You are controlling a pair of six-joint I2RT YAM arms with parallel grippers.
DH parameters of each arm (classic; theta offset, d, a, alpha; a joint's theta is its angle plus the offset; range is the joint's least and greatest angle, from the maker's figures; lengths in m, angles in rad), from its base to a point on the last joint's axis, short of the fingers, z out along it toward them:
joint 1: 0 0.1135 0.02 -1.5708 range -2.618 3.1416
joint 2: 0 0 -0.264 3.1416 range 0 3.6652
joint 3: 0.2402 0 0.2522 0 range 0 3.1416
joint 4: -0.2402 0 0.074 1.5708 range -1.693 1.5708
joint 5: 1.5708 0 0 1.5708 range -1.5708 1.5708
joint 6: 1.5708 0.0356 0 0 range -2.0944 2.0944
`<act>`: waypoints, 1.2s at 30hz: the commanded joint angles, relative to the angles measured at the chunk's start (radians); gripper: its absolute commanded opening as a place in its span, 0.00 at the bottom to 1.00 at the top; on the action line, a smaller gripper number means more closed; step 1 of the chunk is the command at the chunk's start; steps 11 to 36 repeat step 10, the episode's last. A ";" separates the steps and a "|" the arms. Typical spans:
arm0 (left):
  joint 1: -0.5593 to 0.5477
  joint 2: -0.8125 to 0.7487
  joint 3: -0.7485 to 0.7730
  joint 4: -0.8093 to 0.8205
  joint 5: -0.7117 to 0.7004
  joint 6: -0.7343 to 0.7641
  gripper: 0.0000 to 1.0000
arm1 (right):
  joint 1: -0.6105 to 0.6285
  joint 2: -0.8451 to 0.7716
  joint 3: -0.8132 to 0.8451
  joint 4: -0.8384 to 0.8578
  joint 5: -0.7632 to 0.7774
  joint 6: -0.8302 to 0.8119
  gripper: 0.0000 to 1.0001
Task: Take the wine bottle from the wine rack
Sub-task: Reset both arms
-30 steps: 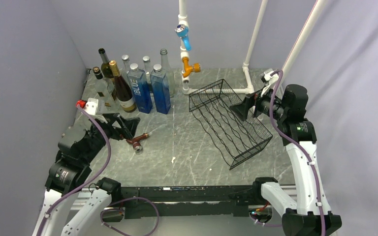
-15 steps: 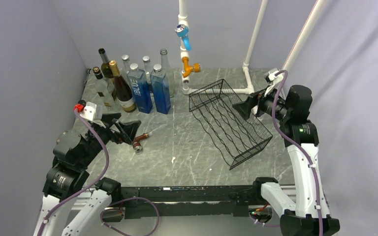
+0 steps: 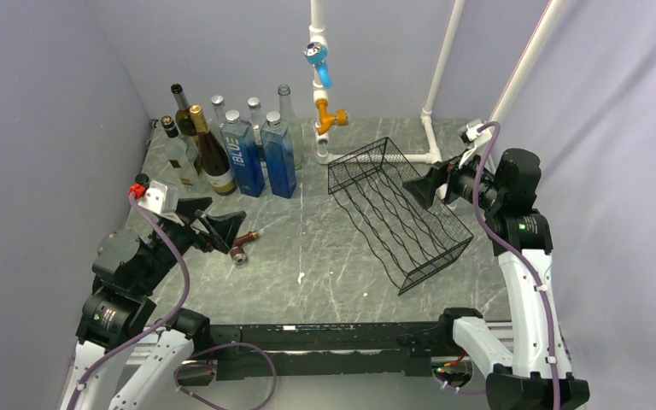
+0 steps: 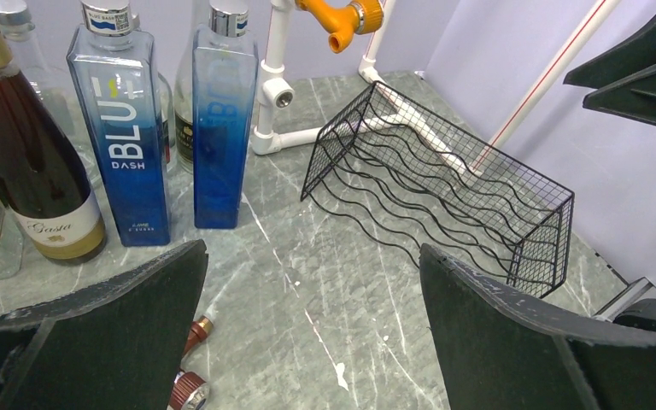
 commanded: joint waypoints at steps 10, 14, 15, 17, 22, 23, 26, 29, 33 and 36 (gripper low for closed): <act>0.004 -0.037 -0.012 0.027 0.016 -0.004 1.00 | -0.014 -0.012 -0.039 0.071 -0.032 0.062 1.00; 0.004 -0.037 -0.012 0.027 0.016 -0.004 1.00 | -0.014 -0.012 -0.039 0.071 -0.032 0.062 1.00; 0.004 -0.037 -0.012 0.027 0.016 -0.004 1.00 | -0.014 -0.012 -0.039 0.071 -0.032 0.062 1.00; 0.004 -0.037 -0.012 0.027 0.016 -0.004 1.00 | -0.014 -0.012 -0.039 0.071 -0.032 0.062 1.00; 0.004 -0.037 -0.012 0.027 0.016 -0.004 1.00 | -0.014 -0.012 -0.039 0.071 -0.032 0.062 1.00; 0.004 -0.037 -0.012 0.027 0.016 -0.004 1.00 | -0.014 -0.012 -0.039 0.071 -0.032 0.062 1.00; 0.004 -0.037 -0.012 0.027 0.016 -0.004 1.00 | -0.014 -0.012 -0.039 0.071 -0.032 0.062 1.00; 0.004 -0.037 -0.012 0.027 0.016 -0.004 1.00 | -0.014 -0.012 -0.039 0.071 -0.032 0.062 1.00; 0.004 -0.037 -0.012 0.027 0.016 -0.004 1.00 | -0.014 -0.012 -0.039 0.071 -0.032 0.062 1.00; 0.004 -0.037 -0.012 0.027 0.016 -0.004 1.00 | -0.014 -0.012 -0.039 0.071 -0.032 0.062 1.00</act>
